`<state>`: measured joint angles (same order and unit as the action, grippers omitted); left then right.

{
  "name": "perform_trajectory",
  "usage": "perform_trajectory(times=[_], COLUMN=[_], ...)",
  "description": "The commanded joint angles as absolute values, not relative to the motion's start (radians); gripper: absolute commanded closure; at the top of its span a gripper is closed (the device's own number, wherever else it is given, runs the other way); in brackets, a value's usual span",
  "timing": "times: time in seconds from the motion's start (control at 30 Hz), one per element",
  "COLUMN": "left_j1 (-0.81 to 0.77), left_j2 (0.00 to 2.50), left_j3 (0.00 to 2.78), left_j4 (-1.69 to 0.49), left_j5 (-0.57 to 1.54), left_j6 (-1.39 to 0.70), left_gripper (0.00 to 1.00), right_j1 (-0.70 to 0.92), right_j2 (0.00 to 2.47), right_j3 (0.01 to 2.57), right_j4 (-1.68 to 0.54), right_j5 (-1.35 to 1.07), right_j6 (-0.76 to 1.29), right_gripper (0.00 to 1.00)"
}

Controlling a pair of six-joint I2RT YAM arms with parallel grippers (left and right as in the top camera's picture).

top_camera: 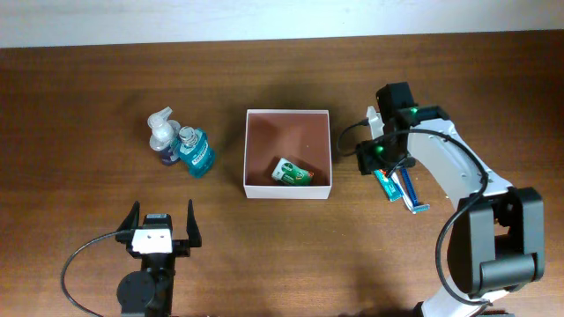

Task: Pack container
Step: 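Return the right gripper and grasp the Colgate toothpaste tube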

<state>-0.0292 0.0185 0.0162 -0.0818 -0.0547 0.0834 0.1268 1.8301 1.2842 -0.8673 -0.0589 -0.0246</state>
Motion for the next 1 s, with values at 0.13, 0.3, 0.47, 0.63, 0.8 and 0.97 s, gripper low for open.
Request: perform_trajectory(times=[0.13, 0.3, 0.47, 0.63, 0.8, 0.97], left_j1=[-0.023, -0.023, -0.023, -0.023, -0.023, -0.023], left_j2=[0.014, 0.014, 0.014, 0.014, 0.014, 0.014], left_j3=[0.009, 0.009, 0.009, 0.009, 0.009, 0.009], left_j4=[-0.08, -0.08, -0.08, -0.08, -0.08, -0.08], left_j5=[-0.04, -0.04, -0.04, -0.04, -0.04, -0.04], left_j6=[0.096, 0.096, 0.096, 0.096, 0.096, 0.096], left_gripper=[0.01, 0.01, 0.01, 0.01, 0.01, 0.01], right_j1=[0.131, 0.131, 0.131, 0.13, 0.13, 0.131], right_j2=[1.862, 1.895, 1.94, 1.963, 1.987, 1.987], right_j3=[1.222, 1.218, 1.216, 1.216, 1.216, 1.234], right_j4=[-0.773, -0.743, -0.73, -0.721, -0.729, -0.78], right_j5=[-0.076, -0.076, -0.075, -0.057, 0.018, 0.019], right_j6=[-0.047, -0.048, -0.047, -0.043, -0.022, -0.009], right_gripper=[0.35, 0.38, 0.44, 0.56, 0.71, 0.9])
